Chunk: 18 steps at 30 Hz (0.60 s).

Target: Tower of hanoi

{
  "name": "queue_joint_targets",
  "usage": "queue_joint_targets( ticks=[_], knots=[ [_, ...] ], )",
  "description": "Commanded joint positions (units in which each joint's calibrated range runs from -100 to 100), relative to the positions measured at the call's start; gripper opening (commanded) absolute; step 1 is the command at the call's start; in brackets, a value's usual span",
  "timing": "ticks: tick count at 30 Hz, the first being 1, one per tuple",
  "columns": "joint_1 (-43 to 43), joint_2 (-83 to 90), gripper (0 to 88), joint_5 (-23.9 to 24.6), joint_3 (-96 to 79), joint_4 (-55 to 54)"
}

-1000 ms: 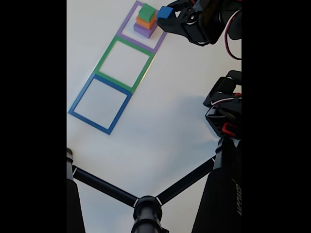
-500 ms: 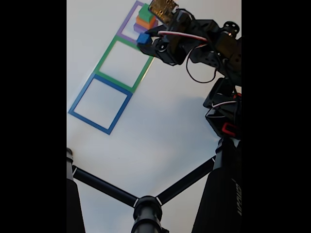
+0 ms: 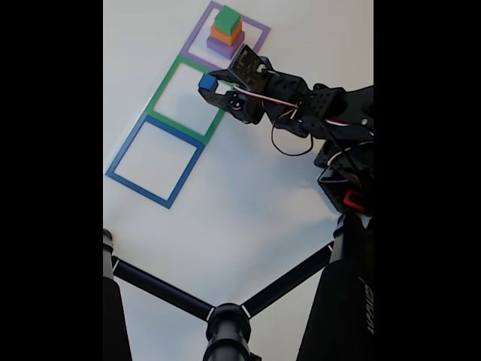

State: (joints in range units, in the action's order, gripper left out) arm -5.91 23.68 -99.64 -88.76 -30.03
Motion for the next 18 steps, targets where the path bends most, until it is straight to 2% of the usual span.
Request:
queue_joint_targets(
  ticks=[1, 4, 10, 18],
  knots=[
    [-0.51, -13.95, 2.0, -0.36, -0.06, -20.09],
    [-1.09, -22.51, 2.2, -0.36, 0.94, -28.27],
    [-1.47, -33.81, 2.3, -0.36, 3.30, -36.69],
    [-0.99, -41.32, 2.5, -0.36, 9.57, -38.31]
  ],
)
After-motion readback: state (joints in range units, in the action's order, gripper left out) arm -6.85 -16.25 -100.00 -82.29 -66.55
